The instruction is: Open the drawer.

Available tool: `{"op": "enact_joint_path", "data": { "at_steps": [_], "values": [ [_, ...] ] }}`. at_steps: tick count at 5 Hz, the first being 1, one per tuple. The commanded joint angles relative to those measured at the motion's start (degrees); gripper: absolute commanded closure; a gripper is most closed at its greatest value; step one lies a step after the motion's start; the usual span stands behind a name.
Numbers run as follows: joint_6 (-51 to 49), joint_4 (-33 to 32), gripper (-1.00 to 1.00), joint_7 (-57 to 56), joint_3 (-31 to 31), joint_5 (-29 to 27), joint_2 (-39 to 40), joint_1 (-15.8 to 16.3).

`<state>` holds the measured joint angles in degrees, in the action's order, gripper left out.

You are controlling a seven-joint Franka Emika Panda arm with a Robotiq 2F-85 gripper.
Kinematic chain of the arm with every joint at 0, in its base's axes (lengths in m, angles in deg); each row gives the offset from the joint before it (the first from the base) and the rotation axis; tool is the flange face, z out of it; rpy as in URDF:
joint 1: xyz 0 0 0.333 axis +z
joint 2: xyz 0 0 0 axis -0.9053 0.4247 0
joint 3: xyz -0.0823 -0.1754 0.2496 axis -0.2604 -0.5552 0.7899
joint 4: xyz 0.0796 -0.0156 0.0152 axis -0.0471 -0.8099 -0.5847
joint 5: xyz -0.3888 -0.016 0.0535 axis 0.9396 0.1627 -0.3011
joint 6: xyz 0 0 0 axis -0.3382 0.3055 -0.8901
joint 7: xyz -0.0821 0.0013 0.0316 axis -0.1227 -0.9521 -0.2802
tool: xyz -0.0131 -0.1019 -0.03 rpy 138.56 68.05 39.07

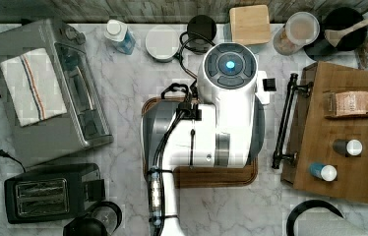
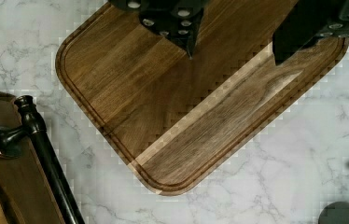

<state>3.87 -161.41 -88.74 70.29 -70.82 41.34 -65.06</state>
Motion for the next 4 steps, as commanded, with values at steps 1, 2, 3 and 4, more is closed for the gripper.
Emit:
{"op": "enact_joint_path", "data": {
  "at_steps": [1, 2, 3, 4],
  "values": [
    [0.0, 0.0, -1.0, -0.1, -0.1, 0.7, 0.0, 0.0],
    [4.1, -2.8, -1.0, -2.8, -0.4, 1.9, -0.4, -0.5],
    [4.2, -1.9, -1.0, -8.0, -1.5, 2.9, 1.2, -1.9],
    [6.1, -2.4, -1.0, -12.8, -2.6, 5.6, 2.0, -3.0]
  ]
}}
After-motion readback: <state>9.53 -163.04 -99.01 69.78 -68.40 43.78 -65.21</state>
